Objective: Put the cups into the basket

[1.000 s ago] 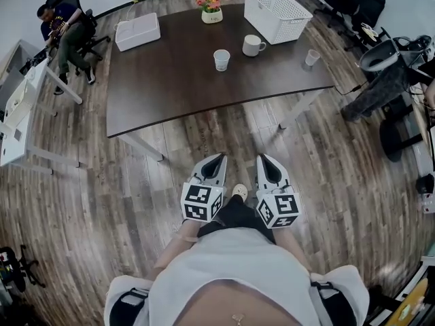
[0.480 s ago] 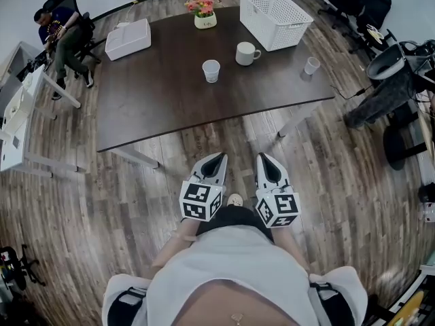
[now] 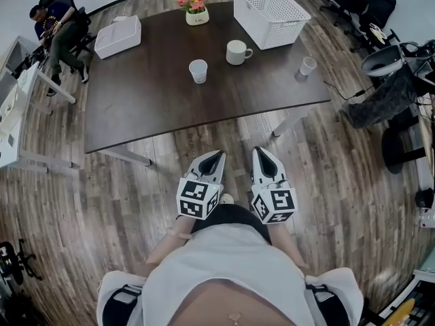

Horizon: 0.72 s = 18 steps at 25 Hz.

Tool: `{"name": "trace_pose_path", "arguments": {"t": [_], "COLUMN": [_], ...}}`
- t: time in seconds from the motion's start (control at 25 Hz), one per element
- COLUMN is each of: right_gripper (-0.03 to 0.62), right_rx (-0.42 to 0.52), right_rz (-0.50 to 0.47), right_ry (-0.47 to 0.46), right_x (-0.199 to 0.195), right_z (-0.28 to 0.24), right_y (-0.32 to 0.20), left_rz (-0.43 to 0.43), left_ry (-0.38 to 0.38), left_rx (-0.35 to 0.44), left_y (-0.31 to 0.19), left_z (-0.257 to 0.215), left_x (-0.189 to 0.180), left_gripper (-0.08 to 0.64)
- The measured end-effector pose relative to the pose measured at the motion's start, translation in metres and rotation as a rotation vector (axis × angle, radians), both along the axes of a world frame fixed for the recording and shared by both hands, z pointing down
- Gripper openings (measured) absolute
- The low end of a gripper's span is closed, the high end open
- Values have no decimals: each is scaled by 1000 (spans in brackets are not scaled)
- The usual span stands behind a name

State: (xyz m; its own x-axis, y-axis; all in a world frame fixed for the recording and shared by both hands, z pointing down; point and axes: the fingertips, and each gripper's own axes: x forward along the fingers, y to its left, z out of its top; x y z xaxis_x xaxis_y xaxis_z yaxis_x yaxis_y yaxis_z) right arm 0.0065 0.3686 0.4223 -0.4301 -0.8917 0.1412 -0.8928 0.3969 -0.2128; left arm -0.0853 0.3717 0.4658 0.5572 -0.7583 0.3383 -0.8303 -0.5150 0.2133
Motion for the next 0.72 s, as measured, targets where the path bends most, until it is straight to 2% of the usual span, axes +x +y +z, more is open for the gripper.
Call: {"name": "trace_pose_path", "arguments": {"t": [0.28,0.48,0.72], "right_gripper": [12,12,12], "right_rx": [1,-18,-6], "right_rz": [45,68,65], "right_ry": [-28,-13,27], "right_x": [19,31,44], "right_z": [-7,2,1], "right_y": [-12,-30,-70], "left_rz": [21,52,64], "left_ry": [7,17,40], "left_rx": [18,-3,8], "left_y": [-27,-47,-93], "left_z": [-14,-2,-5], "left_x": [20,35,52], "left_gripper": [11,11,11]}}
